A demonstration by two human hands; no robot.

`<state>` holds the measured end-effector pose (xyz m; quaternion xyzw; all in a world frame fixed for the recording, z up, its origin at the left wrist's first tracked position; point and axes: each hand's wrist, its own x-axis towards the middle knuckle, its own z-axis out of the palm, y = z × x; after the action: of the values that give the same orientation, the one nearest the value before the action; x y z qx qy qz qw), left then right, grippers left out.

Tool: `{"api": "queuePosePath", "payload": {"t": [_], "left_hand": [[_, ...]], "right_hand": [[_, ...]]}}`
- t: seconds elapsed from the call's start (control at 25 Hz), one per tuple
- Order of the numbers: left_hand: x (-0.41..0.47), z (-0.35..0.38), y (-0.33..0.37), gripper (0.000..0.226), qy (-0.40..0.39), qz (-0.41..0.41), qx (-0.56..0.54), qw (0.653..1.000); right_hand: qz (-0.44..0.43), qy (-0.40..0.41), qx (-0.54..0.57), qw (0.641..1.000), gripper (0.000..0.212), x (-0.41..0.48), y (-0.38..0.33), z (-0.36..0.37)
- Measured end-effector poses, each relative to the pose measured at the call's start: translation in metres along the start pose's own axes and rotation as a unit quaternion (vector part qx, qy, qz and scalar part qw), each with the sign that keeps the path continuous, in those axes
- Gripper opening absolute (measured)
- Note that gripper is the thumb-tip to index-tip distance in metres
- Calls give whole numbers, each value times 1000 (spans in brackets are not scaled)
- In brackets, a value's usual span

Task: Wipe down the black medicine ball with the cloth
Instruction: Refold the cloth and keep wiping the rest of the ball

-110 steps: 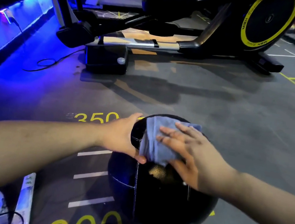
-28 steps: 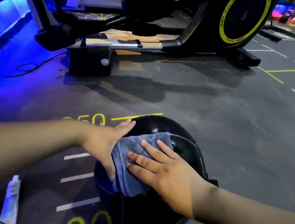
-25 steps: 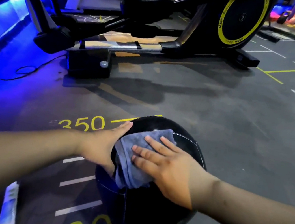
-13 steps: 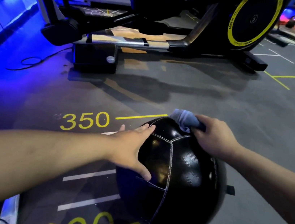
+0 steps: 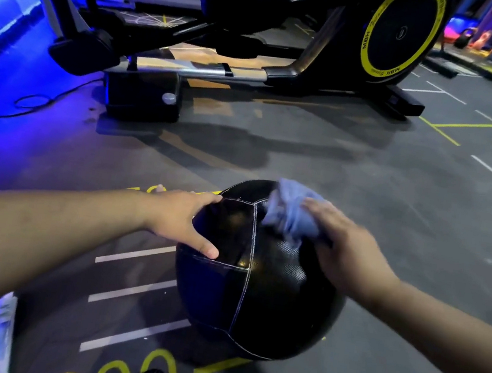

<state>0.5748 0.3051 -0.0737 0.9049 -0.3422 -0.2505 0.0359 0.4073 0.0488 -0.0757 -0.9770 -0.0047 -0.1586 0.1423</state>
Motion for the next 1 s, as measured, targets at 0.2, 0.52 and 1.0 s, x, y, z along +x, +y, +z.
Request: {"api": "queuePosePath", "payload": {"t": [0.2, 0.52, 1.0], "left_hand": [[7, 6, 9, 114, 34, 21, -19, 999], [3, -3, -6, 101, 112, 89, -114, 983], [11, -7, 30, 115, 112, 150, 17, 982]], "right_hand": [[243, 35, 77, 966, 22, -1, 12, -4], [-123, 3, -139, 983, 55, -31, -31, 30], [-115, -13, -121, 986, 53, -2, 2, 20]]}}
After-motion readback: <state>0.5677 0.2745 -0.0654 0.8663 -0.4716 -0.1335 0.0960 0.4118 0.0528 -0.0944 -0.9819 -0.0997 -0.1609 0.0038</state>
